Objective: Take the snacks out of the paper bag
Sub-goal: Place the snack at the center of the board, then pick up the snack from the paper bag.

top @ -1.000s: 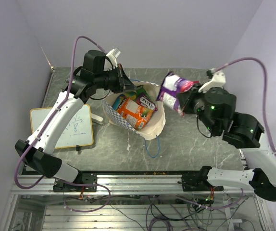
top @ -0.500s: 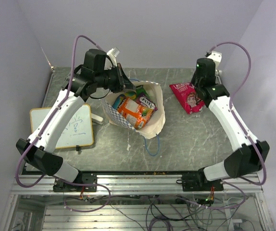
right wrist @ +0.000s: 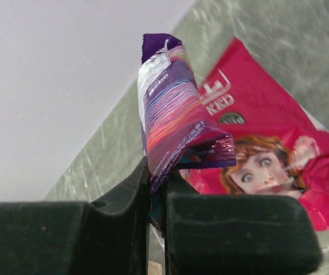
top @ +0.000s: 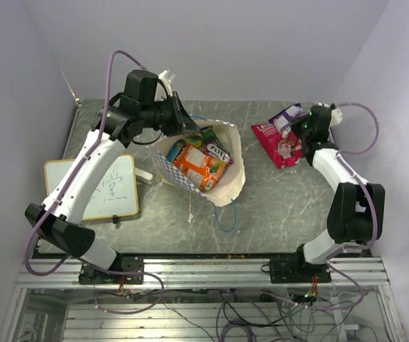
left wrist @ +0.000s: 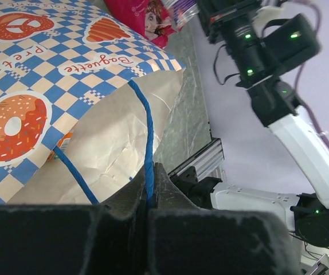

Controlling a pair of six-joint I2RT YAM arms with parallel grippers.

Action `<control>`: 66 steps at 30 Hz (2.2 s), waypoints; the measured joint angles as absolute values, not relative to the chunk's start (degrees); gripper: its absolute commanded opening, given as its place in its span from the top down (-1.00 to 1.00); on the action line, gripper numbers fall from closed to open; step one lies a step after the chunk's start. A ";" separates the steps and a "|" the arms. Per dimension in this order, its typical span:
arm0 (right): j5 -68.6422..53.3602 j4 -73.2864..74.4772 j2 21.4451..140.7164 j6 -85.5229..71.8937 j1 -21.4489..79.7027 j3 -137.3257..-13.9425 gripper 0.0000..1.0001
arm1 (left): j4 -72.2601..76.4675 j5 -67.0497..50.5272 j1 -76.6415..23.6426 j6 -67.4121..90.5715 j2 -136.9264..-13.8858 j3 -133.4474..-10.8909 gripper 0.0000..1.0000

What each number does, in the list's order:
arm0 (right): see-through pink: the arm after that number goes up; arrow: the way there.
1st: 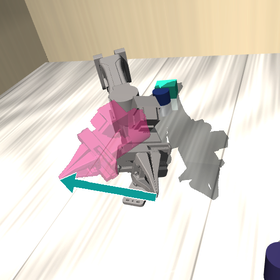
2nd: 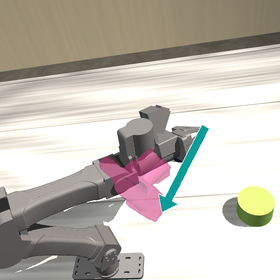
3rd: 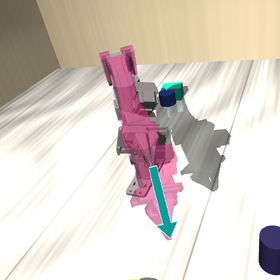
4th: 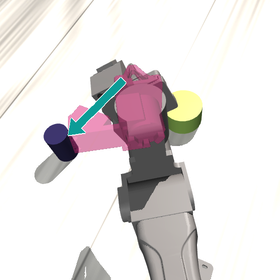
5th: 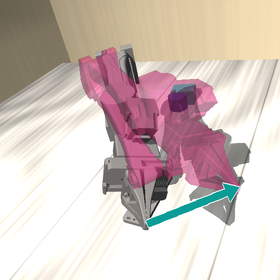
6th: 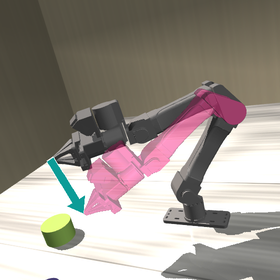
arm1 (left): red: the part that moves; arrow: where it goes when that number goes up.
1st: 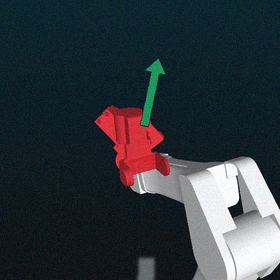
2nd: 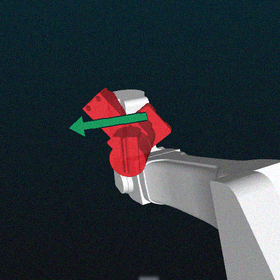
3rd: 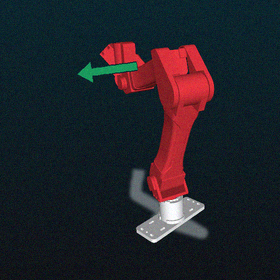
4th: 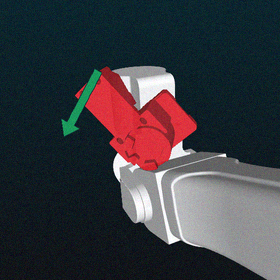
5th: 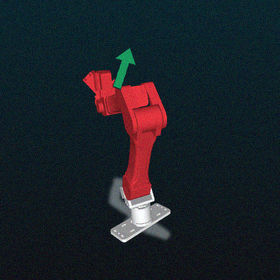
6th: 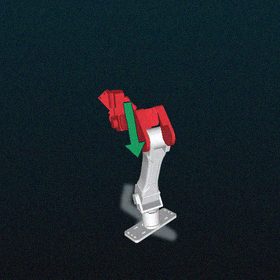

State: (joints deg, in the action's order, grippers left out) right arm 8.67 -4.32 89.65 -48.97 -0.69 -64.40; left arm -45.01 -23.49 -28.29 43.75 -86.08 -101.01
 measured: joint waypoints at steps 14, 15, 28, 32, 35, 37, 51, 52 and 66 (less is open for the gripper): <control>2.07 -21.26 104.84 -61.80 -6.42 -53.17 1.00 | -47.79 -23.33 -28.27 42.83 -89.27 -104.99 0.86; 1.96 -21.47 104.95 -61.84 -6.46 -53.12 1.00 | -47.90 -23.33 -28.27 42.81 -89.27 -104.99 0.86; -1.74 -16.82 101.71 -61.69 -6.98 -52.84 -0.11 | -48.07 -23.44 -28.27 42.59 -89.25 -104.95 0.86; -2.13 -11.25 94.00 -58.52 -7.70 -48.97 -0.29 | -48.12 -23.68 -28.27 42.26 -89.25 -104.95 0.86; -1.61 -5.65 87.22 -54.63 -8.78 -47.42 -0.31 | -48.07 -24.08 -28.27 41.80 -89.23 -104.92 0.86; -1.83 -2.04 83.02 -51.72 -9.04 -47.11 -0.30 | -47.55 -24.86 -28.27 41.50 -88.95 -104.33 0.86; -6.44 12.49 63.59 -41.76 16.38 -51.16 -0.29 | -36.93 -31.44 -28.27 42.17 -80.29 -92.29 0.86; -5.76 13.32 62.70 -41.76 18.68 -52.31 -0.29 | -35.66 -31.97 -28.27 42.68 -79.40 -91.07 0.86; 9.87 18.87 60.64 -46.76 52.42 -55.70 -0.28 | -30.28 -34.59 -28.27 46.11 -78.72 -87.70 0.86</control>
